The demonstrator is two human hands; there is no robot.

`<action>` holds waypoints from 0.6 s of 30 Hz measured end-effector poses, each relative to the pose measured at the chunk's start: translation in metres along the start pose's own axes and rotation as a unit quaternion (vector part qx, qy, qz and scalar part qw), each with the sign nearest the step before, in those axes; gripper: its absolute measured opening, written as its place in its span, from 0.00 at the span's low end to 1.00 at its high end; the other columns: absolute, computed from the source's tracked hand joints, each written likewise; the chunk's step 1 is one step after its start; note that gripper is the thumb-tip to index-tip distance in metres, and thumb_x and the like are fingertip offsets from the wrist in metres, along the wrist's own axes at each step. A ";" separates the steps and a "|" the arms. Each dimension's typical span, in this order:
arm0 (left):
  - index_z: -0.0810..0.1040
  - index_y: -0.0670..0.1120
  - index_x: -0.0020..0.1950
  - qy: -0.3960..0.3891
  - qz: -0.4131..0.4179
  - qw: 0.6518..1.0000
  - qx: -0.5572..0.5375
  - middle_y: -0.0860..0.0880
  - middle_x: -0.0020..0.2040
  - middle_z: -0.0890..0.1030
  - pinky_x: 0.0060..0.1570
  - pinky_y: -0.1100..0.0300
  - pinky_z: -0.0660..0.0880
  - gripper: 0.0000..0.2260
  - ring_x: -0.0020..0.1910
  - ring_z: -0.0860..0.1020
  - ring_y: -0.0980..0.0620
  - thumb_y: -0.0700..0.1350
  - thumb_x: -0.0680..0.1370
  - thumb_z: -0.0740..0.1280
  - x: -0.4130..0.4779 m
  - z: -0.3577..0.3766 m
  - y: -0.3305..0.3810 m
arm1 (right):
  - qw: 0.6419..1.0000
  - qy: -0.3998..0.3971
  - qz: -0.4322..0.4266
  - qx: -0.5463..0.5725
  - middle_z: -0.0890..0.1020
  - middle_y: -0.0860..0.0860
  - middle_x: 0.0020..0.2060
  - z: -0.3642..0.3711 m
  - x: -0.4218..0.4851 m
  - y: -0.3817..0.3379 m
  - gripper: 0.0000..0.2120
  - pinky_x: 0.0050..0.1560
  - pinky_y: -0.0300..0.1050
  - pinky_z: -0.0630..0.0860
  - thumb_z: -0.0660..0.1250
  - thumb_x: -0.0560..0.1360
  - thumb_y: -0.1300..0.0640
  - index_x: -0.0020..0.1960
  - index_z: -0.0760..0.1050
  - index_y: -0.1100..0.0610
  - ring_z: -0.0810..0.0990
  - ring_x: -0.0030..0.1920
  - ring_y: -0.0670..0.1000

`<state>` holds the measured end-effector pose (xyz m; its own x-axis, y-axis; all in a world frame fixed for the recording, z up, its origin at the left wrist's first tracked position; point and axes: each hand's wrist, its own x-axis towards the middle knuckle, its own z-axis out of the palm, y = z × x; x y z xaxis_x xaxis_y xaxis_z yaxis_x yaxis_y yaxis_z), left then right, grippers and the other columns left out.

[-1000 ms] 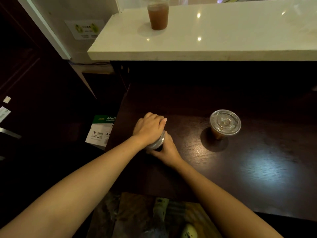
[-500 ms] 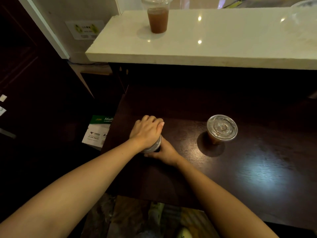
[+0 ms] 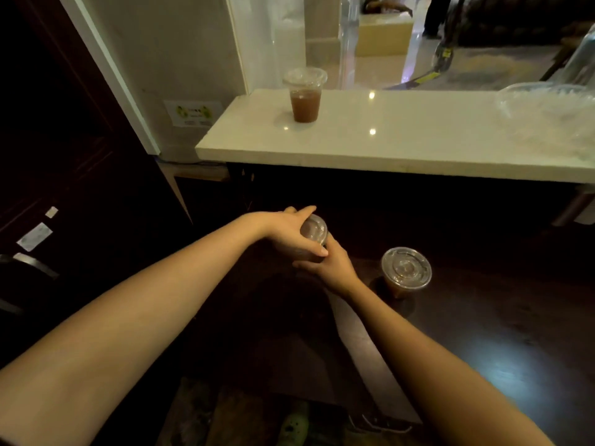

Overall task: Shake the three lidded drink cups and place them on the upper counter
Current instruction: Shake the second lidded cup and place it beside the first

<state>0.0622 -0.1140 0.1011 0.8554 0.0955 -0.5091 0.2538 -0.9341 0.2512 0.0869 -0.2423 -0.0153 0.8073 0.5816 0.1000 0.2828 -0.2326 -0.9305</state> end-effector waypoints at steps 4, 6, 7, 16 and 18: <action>0.52 0.50 0.75 0.052 0.047 0.997 0.041 0.45 0.72 0.64 0.69 0.51 0.65 0.45 0.69 0.65 0.45 0.60 0.66 0.72 -0.024 -0.059 0.030 | 0.997 0.032 -0.063 -0.021 0.78 0.52 0.59 -0.038 0.015 -0.050 0.35 0.60 0.46 0.74 0.78 0.62 0.52 0.65 0.69 0.56 0.75 0.60 0.49; 0.61 0.50 0.71 0.083 0.088 0.992 0.035 0.47 0.66 0.71 0.65 0.52 0.69 0.39 0.63 0.71 0.48 0.58 0.64 0.72 -0.038 -0.087 0.046 | 0.995 0.041 -0.089 -0.017 0.79 0.52 0.56 -0.060 0.018 -0.080 0.31 0.58 0.46 0.75 0.79 0.62 0.51 0.61 0.70 0.56 0.77 0.57 0.49; 0.63 0.51 0.70 0.092 0.103 0.990 0.029 0.49 0.64 0.73 0.65 0.52 0.70 0.38 0.61 0.72 0.50 0.59 0.63 0.72 -0.046 -0.101 0.053 | 0.994 0.043 -0.097 -0.018 0.79 0.52 0.54 -0.072 0.018 -0.095 0.28 0.56 0.46 0.76 0.78 0.63 0.51 0.58 0.71 0.56 0.77 0.55 0.49; 0.56 0.55 0.74 0.075 0.183 0.977 -0.082 0.49 0.70 0.62 0.50 0.66 0.72 0.35 0.63 0.66 0.52 0.47 0.72 0.70 -0.109 -0.180 0.098 | 0.901 -0.131 0.016 0.412 0.78 0.61 0.57 -0.125 -0.004 -0.165 0.31 0.51 0.45 0.80 0.54 0.72 0.37 0.68 0.65 0.55 0.82 0.51 0.54; 0.57 0.57 0.73 0.058 0.209 0.970 -0.108 0.51 0.69 0.61 0.47 0.67 0.73 0.36 0.63 0.65 0.53 0.47 0.70 0.72 -0.114 -0.179 0.097 | 0.856 -0.135 0.032 0.498 0.80 0.60 0.51 -0.124 -0.005 -0.171 0.35 0.42 0.42 0.81 0.54 0.69 0.35 0.67 0.66 0.57 0.82 0.41 0.51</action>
<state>0.0706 -0.1539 0.3311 0.9460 -0.2268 -0.2316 -0.0493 -0.8068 0.5888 0.0982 -0.3020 0.1871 0.6175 0.7828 0.0772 -0.4483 0.4308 -0.7832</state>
